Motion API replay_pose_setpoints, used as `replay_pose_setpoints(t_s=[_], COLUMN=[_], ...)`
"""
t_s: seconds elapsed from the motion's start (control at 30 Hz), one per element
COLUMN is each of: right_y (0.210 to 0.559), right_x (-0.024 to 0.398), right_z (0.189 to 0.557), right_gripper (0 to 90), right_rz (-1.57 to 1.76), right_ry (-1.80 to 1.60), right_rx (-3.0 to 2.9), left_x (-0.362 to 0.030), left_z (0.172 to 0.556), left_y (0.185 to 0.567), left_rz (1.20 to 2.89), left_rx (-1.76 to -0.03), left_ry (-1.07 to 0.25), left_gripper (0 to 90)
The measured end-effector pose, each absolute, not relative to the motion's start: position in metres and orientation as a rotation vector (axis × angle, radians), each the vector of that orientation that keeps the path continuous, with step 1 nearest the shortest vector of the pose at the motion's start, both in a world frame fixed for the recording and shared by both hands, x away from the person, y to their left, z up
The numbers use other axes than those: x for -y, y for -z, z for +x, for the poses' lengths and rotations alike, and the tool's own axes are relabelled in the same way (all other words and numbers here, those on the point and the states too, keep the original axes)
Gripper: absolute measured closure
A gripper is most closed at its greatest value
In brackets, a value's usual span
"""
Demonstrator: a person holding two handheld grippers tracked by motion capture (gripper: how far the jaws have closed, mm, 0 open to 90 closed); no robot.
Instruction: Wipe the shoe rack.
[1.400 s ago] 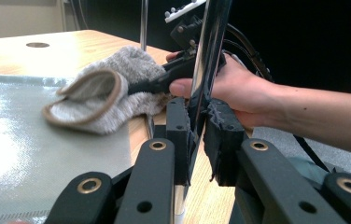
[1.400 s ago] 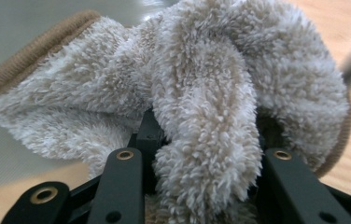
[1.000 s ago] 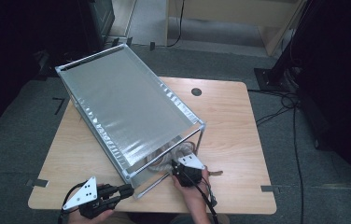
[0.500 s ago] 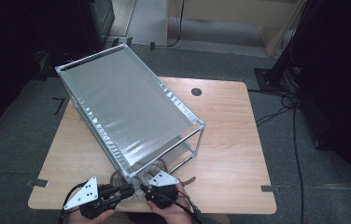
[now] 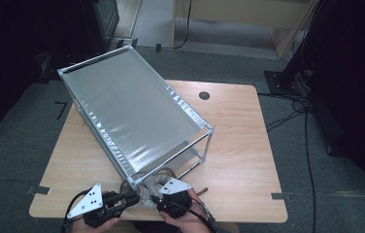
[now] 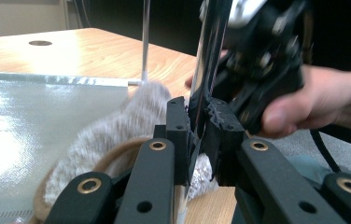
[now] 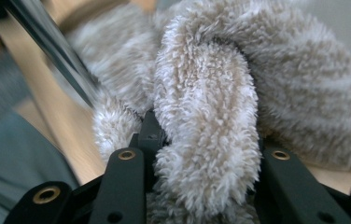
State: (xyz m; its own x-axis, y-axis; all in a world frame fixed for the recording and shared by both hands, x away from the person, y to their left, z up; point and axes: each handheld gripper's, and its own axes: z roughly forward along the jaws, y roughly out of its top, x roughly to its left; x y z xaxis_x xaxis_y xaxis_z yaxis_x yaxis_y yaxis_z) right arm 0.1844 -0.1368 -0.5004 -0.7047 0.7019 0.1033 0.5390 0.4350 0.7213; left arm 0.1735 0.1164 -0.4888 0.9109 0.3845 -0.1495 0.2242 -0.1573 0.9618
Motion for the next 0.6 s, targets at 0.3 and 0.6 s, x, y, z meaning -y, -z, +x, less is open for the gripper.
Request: replay_pose_setpoints(t_s=[0.3, 0.6], right_y=[0.503, 0.501], right_x=[0.171, 0.236], right_z=[0.210, 0.218], right_gripper=[63.9, 63.7], right_rz=[1.209, 1.283], right_ry=[-0.934, -0.801], right_rx=[-2.211, -2.122], left_x=[-0.117, -0.118], left_z=[0.173, 0.176], left_y=[0.489, 0.489], left_rz=[1.745, 1.749], left_rx=[-0.460, -0.447], left_ry=[-0.152, -0.145], left_gripper=[80.5, 80.6])
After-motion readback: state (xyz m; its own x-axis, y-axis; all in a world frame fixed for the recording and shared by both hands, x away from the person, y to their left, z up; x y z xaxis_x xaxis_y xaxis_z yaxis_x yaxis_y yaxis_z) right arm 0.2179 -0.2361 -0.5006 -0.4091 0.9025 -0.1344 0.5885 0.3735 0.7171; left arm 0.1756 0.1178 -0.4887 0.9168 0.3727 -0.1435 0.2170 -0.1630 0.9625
